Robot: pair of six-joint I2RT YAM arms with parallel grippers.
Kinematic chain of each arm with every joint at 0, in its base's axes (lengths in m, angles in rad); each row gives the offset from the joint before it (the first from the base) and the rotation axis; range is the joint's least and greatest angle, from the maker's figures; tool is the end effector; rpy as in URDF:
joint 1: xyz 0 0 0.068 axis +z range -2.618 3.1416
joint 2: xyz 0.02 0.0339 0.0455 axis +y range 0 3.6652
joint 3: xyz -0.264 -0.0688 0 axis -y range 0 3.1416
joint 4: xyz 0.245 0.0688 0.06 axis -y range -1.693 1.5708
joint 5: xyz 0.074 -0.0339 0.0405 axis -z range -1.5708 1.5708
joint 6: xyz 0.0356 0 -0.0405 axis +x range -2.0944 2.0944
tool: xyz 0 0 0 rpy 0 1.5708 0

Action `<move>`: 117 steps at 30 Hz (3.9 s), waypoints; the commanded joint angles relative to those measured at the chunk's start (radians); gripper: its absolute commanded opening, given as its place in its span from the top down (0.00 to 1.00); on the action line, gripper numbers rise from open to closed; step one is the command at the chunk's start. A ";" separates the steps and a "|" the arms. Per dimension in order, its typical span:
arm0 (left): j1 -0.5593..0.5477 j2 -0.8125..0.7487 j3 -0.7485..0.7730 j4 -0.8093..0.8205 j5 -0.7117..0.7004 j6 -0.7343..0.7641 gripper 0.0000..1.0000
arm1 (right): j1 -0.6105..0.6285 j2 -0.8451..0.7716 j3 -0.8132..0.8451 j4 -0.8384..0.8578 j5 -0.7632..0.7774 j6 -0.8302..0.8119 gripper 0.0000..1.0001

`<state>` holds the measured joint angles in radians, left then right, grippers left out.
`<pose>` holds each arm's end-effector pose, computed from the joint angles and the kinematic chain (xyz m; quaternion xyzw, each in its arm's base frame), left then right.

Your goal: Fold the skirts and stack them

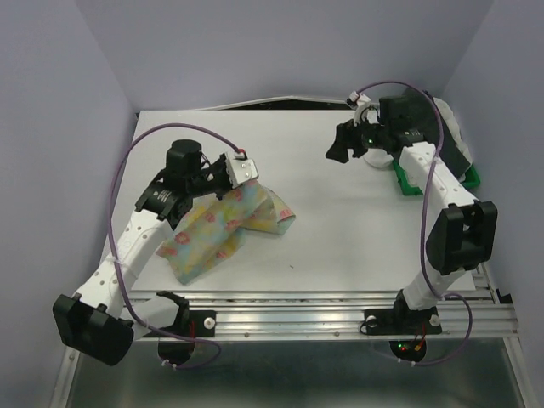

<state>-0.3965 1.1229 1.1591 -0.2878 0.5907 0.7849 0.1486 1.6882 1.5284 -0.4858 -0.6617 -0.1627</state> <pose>0.2217 -0.1143 0.3945 0.5692 0.5286 -0.1126 0.6196 0.3764 0.0785 0.3345 -0.2744 0.8137 0.2877 0.4241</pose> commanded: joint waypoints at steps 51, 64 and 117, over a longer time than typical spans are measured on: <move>0.208 -0.285 -0.248 0.247 -0.215 -0.164 1.00 | -0.141 0.070 0.102 0.141 -0.167 0.443 0.99; 0.208 -0.488 -0.090 0.072 -0.120 -0.225 1.00 | -0.172 -0.330 0.047 0.095 0.006 0.261 0.99; 0.369 0.370 -0.035 0.099 -0.227 -0.662 0.27 | -0.060 0.212 -0.049 -0.027 0.118 0.014 0.37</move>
<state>-0.0257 1.4921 1.1603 -0.2188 0.3210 0.1001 0.0120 1.9106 1.5204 -0.5419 -0.5644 -0.0238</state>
